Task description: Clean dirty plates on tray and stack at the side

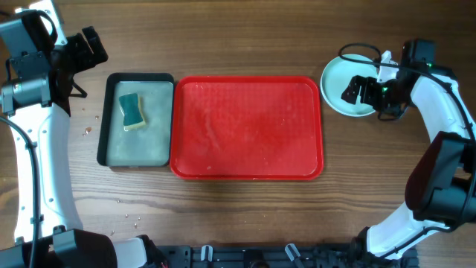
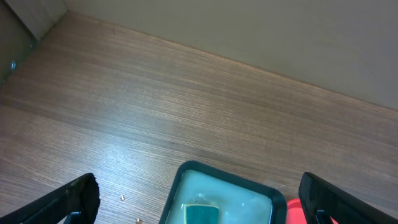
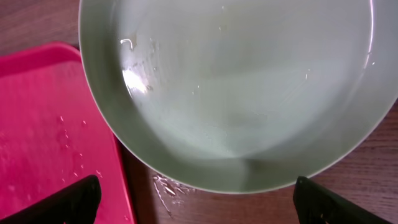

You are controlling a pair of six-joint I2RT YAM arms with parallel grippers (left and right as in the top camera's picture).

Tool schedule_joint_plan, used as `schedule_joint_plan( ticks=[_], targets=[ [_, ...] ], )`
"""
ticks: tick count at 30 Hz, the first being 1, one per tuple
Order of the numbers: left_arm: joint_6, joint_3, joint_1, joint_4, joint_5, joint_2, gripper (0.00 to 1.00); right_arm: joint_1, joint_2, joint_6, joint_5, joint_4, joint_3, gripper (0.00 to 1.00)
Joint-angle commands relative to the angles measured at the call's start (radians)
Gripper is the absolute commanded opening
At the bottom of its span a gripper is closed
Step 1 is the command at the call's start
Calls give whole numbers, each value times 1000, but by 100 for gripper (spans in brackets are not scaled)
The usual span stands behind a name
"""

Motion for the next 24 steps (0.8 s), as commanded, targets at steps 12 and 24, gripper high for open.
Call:
schedule_joint_plan(
  ticks=[12, 24],
  targets=[
    [-13, 2, 3, 3, 5, 6, 100, 3, -37, 85, -18, 289, 8, 100],
    [-13, 2, 3, 3, 5, 6, 100, 22, -752, 48, 115, 284, 8, 100]
  ],
)
